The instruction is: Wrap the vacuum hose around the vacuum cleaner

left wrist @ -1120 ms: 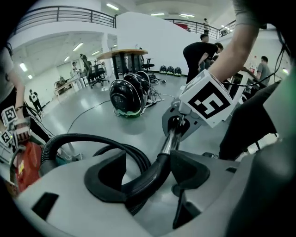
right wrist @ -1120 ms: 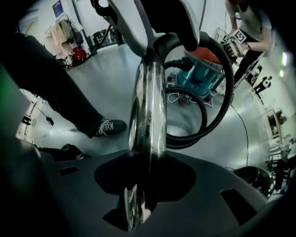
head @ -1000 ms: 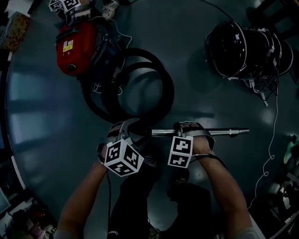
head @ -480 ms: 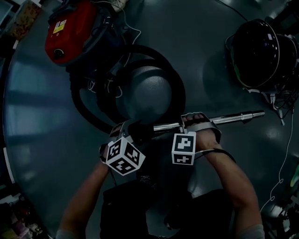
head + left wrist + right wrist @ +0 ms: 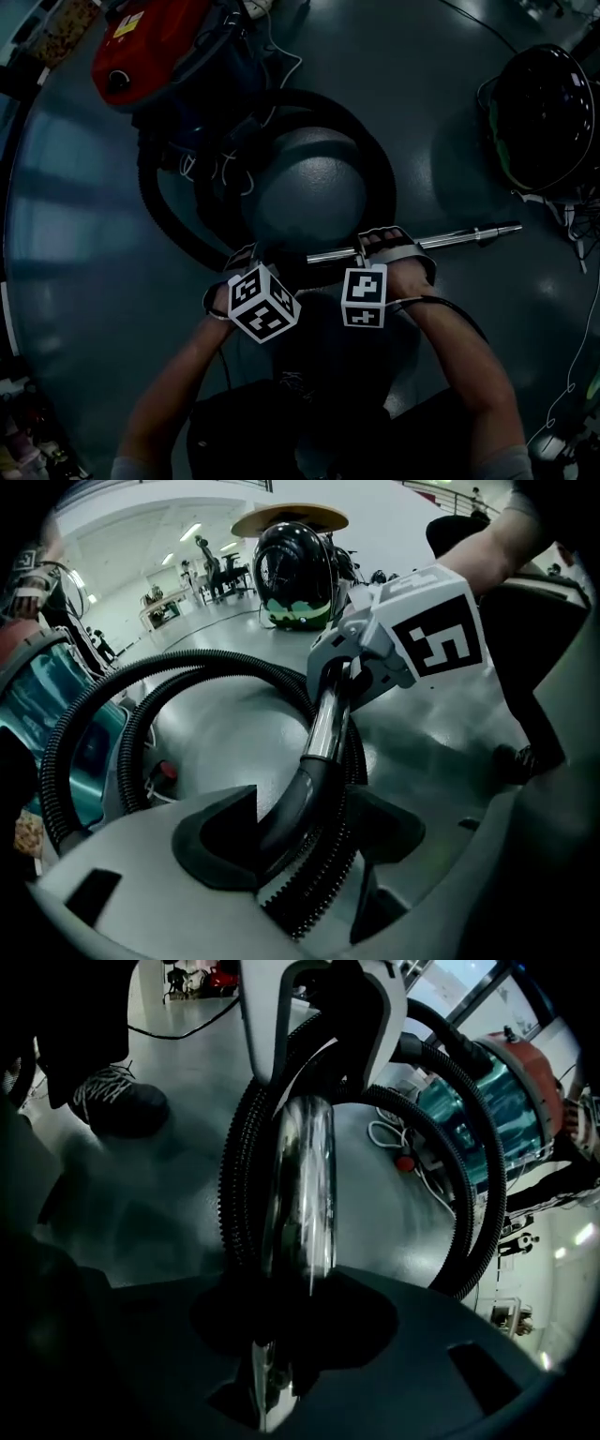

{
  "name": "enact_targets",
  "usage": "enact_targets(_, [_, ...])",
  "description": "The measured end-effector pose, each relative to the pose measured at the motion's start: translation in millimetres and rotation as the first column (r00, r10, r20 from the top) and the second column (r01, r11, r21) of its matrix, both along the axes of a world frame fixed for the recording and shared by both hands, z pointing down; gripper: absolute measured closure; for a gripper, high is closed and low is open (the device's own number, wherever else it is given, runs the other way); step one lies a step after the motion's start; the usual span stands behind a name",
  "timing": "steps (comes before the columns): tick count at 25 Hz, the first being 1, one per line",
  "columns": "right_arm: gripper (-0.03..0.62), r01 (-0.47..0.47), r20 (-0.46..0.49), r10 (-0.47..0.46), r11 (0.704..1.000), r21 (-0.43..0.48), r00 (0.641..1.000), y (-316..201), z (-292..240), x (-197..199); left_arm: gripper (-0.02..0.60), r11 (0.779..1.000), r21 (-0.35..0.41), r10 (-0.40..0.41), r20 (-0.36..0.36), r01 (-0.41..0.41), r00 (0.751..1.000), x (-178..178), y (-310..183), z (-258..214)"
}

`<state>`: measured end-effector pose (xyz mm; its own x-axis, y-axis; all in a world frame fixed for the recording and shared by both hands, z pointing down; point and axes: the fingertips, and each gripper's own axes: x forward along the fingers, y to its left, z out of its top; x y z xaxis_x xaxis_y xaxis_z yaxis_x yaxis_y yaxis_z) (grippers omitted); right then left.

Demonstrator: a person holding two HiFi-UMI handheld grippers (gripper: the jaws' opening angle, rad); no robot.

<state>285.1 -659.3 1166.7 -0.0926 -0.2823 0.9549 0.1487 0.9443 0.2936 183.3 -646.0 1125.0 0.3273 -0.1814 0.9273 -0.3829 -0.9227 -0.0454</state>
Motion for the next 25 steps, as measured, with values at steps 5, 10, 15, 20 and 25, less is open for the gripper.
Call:
enact_targets(5, [0.465,0.011,0.000,-0.011,1.000,-0.021,1.000,-1.4,18.1,-17.1,0.301,1.000,-0.010,0.021,0.057,-0.020,0.998,-3.1,-6.0,17.0])
enact_targets(10, [0.465,0.008,0.021,-0.007,0.997,-0.078,1.000,-4.4,21.7,-21.1,0.310,0.999,-0.020,0.038,0.084,-0.036,0.996,-8.6,-13.8,29.7])
enact_targets(15, [0.465,0.005,0.120,0.010,0.992,-0.126,0.993,-3.8,21.3,-20.1,0.319,0.997,-0.071,0.044,0.095,-0.038,0.994,-4.8,-15.6,39.6])
enact_targets(20, [0.458,-0.013,0.190,0.044,0.987,-0.160,0.981,-5.7,20.1,-19.0,0.322,0.993,-0.107,0.053,0.109,-0.041,0.993,-3.5,-18.1,47.7])
enact_targets(25, [0.393,-0.055,0.242,0.093,0.986,-0.159,0.966,-12.2,14.2,-16.9,0.343,0.991,-0.128,0.055,0.116,-0.040,0.992,-3.7,-16.7,54.3])
